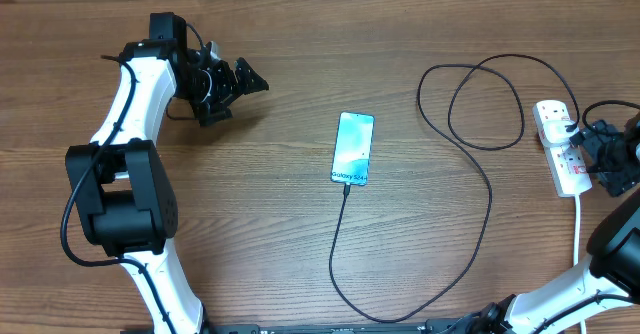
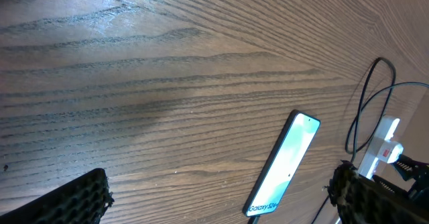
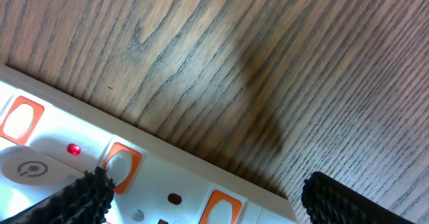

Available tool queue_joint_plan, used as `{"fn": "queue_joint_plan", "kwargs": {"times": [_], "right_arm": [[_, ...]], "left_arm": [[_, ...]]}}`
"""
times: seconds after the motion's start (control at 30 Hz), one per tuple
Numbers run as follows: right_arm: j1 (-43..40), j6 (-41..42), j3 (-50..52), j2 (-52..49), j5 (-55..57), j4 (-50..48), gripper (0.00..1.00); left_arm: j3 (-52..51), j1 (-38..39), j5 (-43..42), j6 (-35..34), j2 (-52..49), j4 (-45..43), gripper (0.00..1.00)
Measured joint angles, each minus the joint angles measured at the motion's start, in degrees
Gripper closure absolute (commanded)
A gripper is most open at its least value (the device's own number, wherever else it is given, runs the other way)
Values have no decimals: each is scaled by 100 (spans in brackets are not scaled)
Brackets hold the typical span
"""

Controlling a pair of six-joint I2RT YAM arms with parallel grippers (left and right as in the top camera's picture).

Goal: Plug charger to phone and switch on socket

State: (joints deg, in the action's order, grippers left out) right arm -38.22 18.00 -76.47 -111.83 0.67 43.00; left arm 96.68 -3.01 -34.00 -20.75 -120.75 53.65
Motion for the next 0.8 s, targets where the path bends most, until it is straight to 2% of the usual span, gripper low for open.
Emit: {"fn": "queue_joint_plan", "kwargs": {"times": [0.8], "right_arm": [[2, -2, 0, -4, 81, -11, 6]], "left_arm": [[0, 0, 0, 0, 0, 0, 0]]}}
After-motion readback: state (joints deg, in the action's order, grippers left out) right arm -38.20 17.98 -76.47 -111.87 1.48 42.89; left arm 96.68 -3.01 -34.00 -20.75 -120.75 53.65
